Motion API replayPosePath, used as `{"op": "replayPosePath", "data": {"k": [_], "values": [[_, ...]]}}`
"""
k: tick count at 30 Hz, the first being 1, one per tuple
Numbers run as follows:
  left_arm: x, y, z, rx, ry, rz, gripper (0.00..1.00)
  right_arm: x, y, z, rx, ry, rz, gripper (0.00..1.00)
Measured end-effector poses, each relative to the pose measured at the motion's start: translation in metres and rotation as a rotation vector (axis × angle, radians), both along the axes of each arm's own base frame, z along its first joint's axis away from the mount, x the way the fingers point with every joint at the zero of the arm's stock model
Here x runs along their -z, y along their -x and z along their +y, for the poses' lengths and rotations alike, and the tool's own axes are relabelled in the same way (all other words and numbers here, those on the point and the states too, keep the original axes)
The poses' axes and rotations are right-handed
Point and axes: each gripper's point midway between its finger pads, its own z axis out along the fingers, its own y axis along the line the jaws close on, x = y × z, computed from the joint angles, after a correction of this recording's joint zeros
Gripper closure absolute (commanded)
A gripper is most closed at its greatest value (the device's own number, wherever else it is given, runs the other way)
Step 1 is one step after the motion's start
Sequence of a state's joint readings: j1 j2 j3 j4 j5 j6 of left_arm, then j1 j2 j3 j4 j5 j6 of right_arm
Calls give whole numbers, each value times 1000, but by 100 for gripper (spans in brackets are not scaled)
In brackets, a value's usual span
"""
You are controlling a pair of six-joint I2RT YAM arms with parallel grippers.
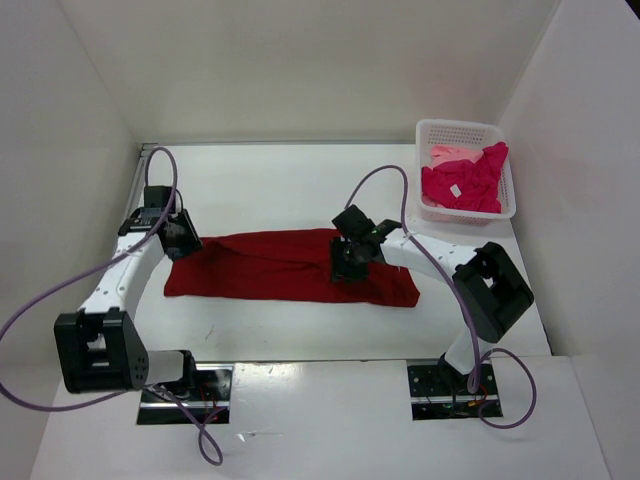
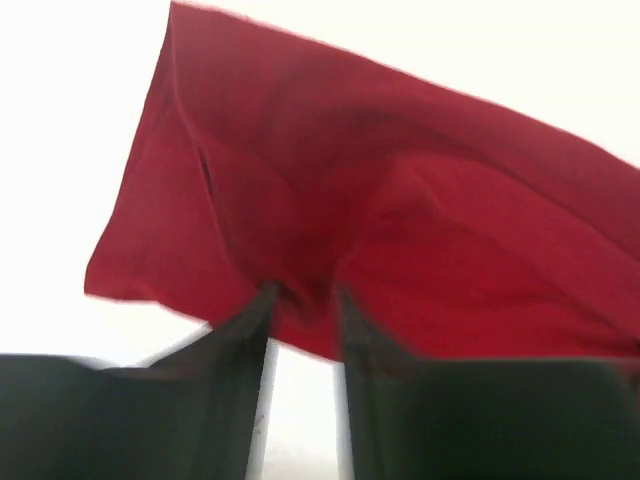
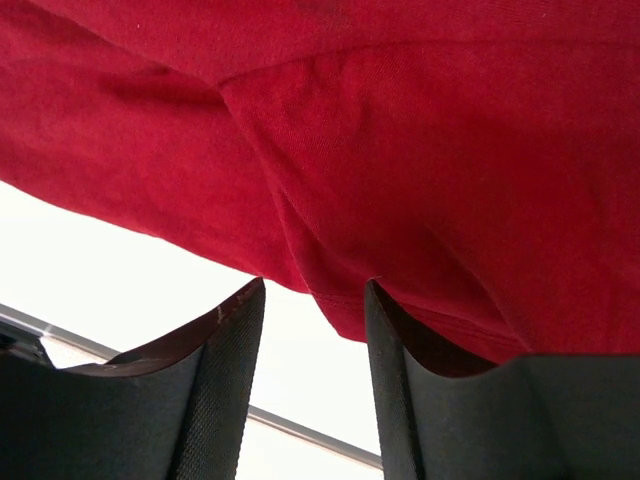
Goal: Fold and stack the t-shirts
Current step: Fold the other side of the tshirt into a rectangle
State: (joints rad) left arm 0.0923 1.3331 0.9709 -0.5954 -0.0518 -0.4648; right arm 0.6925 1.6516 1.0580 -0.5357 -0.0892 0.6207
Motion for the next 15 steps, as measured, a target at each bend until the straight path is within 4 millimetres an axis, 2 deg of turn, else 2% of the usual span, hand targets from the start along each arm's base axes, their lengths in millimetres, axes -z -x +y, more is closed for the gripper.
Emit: {"op": "replayPosePath", "data": {"k": [3, 5, 6, 7, 9, 10, 13, 15], "values": [[-22, 6, -2, 20, -23, -49, 56, 1, 2, 0, -16, 4, 3, 50], [-29, 7, 2, 7, -46, -71, 49, 2, 2, -1, -17, 10, 5, 54], [-33, 8, 4, -2, -61, -82, 49, 2, 3, -1, -17, 12, 5, 56], [-36, 8, 7, -11, -72, -92, 48, 2, 2, -1, -16, 11, 3, 63], [-38, 4, 12, -32, -83, -111, 43, -4, -1, -3, -7, 4, -6, 90], [-37, 1, 14, -40, -83, -113, 43, -8, -4, -4, -2, -2, -14, 97], [-29, -10, 21, -74, -68, -109, 42, -32, -23, -13, 60, -52, -62, 100], [-16, -25, 31, -105, -57, -91, 41, -54, -42, -28, 131, -106, -105, 95]]}}
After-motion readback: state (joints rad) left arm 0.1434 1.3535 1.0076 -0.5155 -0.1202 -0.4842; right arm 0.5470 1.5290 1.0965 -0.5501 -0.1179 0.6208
